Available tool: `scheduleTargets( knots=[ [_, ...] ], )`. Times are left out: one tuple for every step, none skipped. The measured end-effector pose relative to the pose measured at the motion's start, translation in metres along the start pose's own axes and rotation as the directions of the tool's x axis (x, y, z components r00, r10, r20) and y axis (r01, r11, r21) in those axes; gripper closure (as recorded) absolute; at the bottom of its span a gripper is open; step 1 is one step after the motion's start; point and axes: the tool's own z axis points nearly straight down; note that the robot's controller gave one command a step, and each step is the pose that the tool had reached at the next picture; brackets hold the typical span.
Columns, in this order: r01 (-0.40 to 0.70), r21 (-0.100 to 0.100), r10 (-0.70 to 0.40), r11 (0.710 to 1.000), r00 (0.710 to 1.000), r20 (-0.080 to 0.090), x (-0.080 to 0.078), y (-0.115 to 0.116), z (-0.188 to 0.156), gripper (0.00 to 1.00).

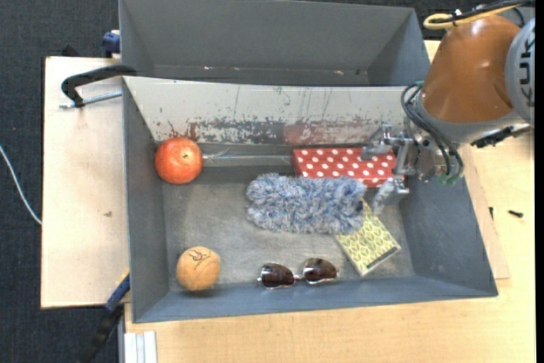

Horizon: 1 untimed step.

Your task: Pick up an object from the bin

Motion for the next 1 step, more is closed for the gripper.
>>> scheduleTargets(
  knots=[
    [0.000, 0.000, 0.000, 1.000, 1.000, 0.000, 0.0000, 0.0001, 0.0000, 0.00]
  ],
)
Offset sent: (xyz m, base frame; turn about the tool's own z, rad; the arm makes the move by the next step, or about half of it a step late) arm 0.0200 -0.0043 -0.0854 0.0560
